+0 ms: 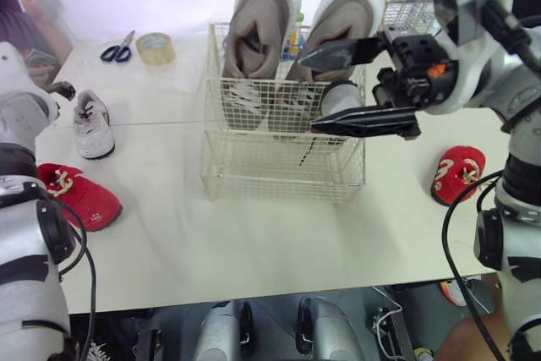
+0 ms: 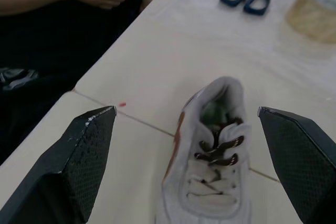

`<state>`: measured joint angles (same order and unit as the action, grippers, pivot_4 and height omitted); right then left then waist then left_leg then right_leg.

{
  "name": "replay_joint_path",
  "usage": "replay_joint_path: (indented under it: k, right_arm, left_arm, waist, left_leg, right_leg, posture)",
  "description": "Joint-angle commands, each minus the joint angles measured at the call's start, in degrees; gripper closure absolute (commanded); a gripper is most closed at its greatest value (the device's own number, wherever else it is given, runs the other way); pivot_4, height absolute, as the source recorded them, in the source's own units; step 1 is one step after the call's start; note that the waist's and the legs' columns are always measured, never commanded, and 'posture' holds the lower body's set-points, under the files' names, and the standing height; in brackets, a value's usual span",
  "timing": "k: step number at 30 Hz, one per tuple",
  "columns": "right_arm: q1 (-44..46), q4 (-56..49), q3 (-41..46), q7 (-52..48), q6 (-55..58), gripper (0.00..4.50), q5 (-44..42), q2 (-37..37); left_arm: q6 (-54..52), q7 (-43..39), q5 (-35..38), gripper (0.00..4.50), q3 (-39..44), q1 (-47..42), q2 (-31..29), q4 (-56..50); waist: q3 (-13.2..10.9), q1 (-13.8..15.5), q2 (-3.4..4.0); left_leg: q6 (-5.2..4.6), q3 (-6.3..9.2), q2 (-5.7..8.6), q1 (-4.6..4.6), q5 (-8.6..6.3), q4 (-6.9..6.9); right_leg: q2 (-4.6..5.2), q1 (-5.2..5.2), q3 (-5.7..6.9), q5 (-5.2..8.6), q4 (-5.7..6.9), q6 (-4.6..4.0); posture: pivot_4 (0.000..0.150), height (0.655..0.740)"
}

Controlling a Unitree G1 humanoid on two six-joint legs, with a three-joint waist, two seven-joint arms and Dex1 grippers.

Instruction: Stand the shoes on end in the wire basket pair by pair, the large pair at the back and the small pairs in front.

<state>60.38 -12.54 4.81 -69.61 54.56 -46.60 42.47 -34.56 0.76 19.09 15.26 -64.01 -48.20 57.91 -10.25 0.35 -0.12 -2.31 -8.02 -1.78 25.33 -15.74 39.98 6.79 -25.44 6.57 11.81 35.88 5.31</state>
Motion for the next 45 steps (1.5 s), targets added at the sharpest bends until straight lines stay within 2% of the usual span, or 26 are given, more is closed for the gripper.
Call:
replay_joint_path:
  k: [1, 7, 17, 32, 45]
  right_arm:
    - [-0.47, -2.80, 2.36, 1.66, -0.05, 0.04, -2.24, 1.64]
    - [-1.50, -4.22, 2.96, 4.24, 0.35, 0.04, -4.07, 2.98]
    - [-1.83, -4.86, 2.56, 6.25, 0.17, 0.04, -5.62, 4.64]
    - [-1.86, -6.19, 2.73, 8.16, 1.44, 0.04, -6.75, 7.01]
    - [-2.68, -7.63, 3.39, 11.08, 2.17, 0.04, -8.49, 9.21]
  left_arm:
    - [5.62, -1.33, -4.01, 0.00, -0.56, -2.79, -0.44, 5.78]
    - [11.15, -1.69, -7.00, 0.00, 0.00, -3.64, -0.43, 12.08]
    - [18.54, 1.86, -6.73, 0.00, 4.31, -5.92, 0.59, 16.80]
    - [21.16, 9.60, -8.10, 0.00, 8.51, -2.07, 6.22, 19.54]
    - [19.63, 11.75, -8.98, 0.00, 9.99, 1.71, 6.80, 19.84]
  waist:
    - [0.00, -0.09, -0.01]
    - [-0.01, -0.10, -0.04]
    - [0.00, 0.09, -0.15]
    - [0.00, 0.00, -0.20]
    - [0.01, -0.77, -0.22]
  left_leg:
    - [0.00, 0.00, 0.00, 0.00, 0.00, 0.00]
    - [0.00, 0.06, -0.03, 0.00, 0.00, 0.00]
    - [-0.02, 0.16, -0.08, 0.00, -0.01, 0.03]
    - [-0.04, 0.16, -0.07, 0.00, -0.01, 0.04]
    - [-0.04, 0.16, -0.09, -0.02, -0.02, 0.04]
  right_leg:
    - [0.00, 0.00, 0.00, 0.00, 0.02, 0.00]
    - [0.01, -0.01, 0.00, 0.00, 0.04, 0.00]
    - [0.04, -0.01, 0.00, 0.00, 0.05, 0.00]
    - [0.05, -0.01, -0.01, 0.00, 0.09, 0.00]
    - [0.05, -0.02, -0.01, 0.00, 0.11, 0.00]
  posture:
    - [0.150, 0.7400]
    - [0.150, 0.7400]
    - [0.150, 0.7400]
    - [0.150, 0.7400]
    - [0.150, 0.7400]
